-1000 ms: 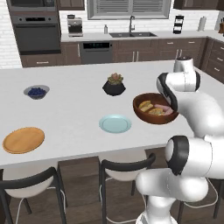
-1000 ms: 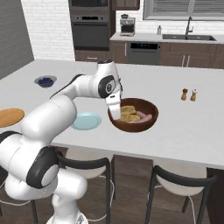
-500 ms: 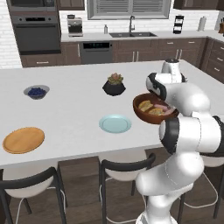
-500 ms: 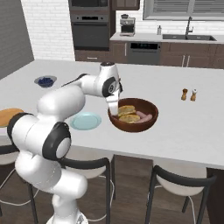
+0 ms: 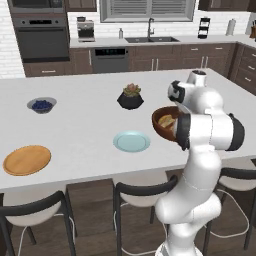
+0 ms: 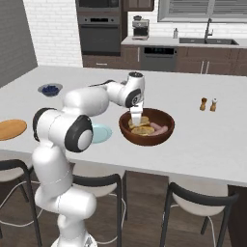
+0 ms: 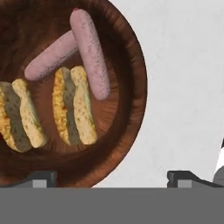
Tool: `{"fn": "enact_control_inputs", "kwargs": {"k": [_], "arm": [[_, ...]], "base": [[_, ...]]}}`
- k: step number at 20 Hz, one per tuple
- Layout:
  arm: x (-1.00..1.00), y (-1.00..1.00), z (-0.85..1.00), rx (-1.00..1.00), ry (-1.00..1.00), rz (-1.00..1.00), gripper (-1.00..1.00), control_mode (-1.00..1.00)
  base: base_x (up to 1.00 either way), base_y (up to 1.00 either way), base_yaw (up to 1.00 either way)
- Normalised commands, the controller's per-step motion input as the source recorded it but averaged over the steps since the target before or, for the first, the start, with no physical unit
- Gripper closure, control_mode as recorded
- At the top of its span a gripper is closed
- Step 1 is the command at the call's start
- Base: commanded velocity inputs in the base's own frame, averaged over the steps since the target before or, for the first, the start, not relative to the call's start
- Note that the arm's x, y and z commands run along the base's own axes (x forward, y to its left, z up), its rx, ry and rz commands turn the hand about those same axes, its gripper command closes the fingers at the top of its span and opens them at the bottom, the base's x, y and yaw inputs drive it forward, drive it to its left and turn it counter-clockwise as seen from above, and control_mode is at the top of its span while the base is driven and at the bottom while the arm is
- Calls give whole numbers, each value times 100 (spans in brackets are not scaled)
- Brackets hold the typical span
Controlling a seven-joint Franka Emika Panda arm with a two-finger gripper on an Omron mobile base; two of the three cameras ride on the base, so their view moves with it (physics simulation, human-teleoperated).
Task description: Place one bun and one sausage from the bowl on each plate.
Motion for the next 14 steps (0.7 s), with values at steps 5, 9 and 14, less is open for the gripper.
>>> {"fn": "enact_control_inputs", "kwargs": {"k": [5, 9, 14], "arm": [[29, -15, -54, 1, -7, 0, -100, -100], [19, 0, -29, 0, 0, 0, -100, -100], [23, 0, -19, 0, 1, 0, -100, -100]], "base": [[0, 0, 0], [0, 0, 0], [0, 0, 0]]}}
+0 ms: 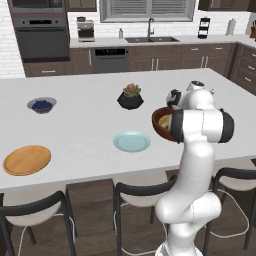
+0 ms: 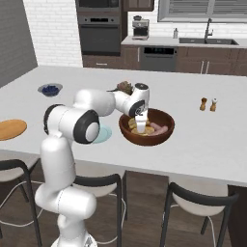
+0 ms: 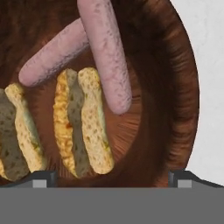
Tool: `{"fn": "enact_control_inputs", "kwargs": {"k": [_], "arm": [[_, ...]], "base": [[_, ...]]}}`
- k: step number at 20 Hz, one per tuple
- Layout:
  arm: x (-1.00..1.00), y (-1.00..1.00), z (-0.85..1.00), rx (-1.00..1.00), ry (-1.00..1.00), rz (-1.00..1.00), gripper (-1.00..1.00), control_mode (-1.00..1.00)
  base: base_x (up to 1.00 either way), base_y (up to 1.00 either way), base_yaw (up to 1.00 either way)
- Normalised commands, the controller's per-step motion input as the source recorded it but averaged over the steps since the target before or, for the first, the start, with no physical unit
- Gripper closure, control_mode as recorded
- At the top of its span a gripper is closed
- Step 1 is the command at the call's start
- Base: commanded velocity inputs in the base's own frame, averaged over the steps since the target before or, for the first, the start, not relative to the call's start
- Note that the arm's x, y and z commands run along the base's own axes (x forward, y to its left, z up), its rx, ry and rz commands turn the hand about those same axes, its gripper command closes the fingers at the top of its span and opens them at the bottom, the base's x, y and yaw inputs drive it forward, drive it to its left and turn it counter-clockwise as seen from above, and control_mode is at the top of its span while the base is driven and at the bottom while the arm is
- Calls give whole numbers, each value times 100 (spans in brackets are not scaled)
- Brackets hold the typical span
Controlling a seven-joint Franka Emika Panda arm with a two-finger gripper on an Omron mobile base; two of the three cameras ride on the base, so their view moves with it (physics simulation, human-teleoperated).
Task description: Place one bun and one sausage from the bowl on each plate.
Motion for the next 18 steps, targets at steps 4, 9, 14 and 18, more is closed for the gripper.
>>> {"fn": "enact_control_inputs", "kwargs": {"k": [4, 9, 14, 18], "arm": [[6, 0, -4, 0, 4, 0, -100, -100], [1, 3, -8, 0, 0, 0, -100, -100], [8, 33, -11, 0, 0, 0, -100, -100], [38, 12, -7, 0, 0, 0, -100, -100]], "base": [[0, 0, 0], [0, 0, 0], [0, 0, 0], [0, 0, 0]]}}
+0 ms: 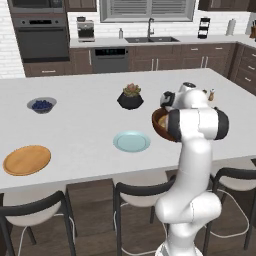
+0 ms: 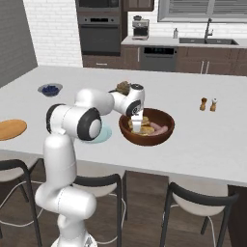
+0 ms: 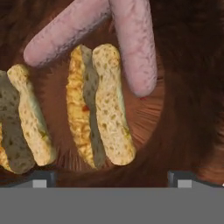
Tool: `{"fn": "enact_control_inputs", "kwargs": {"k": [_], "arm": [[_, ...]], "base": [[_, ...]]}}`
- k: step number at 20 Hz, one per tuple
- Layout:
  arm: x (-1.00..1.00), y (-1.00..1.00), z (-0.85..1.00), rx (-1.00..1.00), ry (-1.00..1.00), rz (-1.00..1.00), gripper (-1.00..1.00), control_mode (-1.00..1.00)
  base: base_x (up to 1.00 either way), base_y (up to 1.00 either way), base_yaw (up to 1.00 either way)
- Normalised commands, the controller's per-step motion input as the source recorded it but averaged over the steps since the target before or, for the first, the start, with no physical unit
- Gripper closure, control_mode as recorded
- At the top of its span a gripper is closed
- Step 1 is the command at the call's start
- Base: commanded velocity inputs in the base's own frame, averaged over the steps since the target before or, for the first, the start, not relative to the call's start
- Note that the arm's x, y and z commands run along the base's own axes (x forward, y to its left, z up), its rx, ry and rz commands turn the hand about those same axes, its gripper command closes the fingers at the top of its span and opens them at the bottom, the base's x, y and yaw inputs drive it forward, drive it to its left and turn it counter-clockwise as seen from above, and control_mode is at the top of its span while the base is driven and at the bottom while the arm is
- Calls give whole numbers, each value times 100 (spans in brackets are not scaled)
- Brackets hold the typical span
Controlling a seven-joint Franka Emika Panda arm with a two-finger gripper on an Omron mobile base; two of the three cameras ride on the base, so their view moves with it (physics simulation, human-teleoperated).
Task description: Place one bun and one sausage from the bowl on each plate.
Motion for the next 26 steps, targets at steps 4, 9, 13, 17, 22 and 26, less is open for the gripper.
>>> {"fn": "enact_control_inputs", "kwargs": {"k": [4, 9, 13, 17, 22, 26], "arm": [[36, -33, -3, 2, 1, 1, -100, -100], [34, -33, -16, 1, 2, 3, -100, -100], [37, -19, -25, 0, 4, 2, -100, -100], [33, -10, -29, 0, 2, 2, -100, -100], [3, 0, -22, 0, 9, 0, -100, -100], [0, 0, -18, 0, 11, 0, -100, -100]], "base": [[0, 0, 0], [0, 0, 0], [0, 0, 0], [0, 0, 0], [0, 0, 0], [0, 0, 0]]}}
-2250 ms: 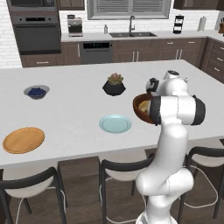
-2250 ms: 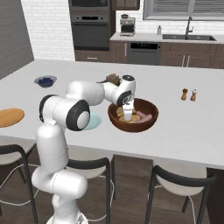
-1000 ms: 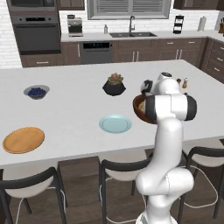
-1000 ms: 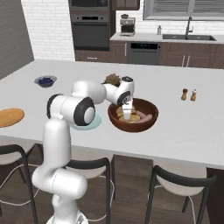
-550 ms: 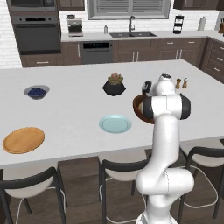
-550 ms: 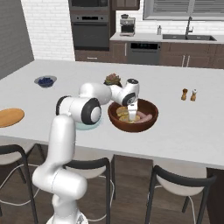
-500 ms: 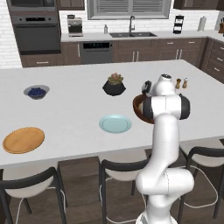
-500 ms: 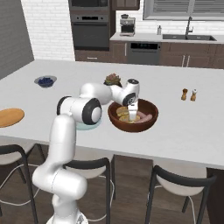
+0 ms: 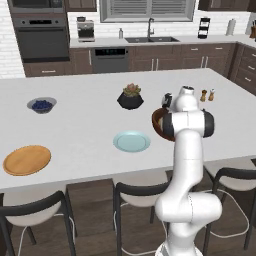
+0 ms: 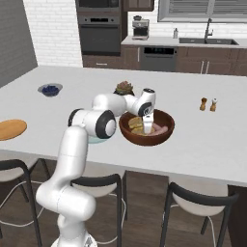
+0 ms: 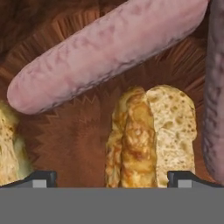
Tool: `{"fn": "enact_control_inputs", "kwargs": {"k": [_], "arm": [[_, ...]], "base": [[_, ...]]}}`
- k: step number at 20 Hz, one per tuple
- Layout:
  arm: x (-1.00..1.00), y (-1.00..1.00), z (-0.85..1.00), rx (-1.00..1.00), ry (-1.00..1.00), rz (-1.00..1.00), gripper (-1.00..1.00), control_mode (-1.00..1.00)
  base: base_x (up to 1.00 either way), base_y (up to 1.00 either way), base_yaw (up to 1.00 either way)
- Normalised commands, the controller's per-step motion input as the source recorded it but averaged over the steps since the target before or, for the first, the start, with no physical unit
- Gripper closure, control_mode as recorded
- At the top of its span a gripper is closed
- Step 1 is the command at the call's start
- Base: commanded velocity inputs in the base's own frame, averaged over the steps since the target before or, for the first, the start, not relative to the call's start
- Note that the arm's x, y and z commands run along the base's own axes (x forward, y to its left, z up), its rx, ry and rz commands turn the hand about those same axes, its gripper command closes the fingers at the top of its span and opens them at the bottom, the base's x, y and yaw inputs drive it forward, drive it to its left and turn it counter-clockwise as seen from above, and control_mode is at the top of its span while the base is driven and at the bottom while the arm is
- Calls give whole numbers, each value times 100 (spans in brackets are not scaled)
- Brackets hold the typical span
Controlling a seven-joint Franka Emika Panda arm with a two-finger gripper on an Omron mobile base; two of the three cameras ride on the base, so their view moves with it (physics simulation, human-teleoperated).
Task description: Place one bun and one sausage from the bowl on each plate.
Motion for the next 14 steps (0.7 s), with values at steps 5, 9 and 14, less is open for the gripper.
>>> {"fn": "enact_control_inputs", "kwargs": {"k": [5, 9, 14], "arm": [[0, 0, -1, 0, 0, 0, -100, -100], [0, 0, 0, 0, 0, 0, 100, -100], [0, 0, 0, 0, 0, 0, 100, -100]], "base": [[0, 0, 0], [0, 0, 0], [0, 0, 0]]}}
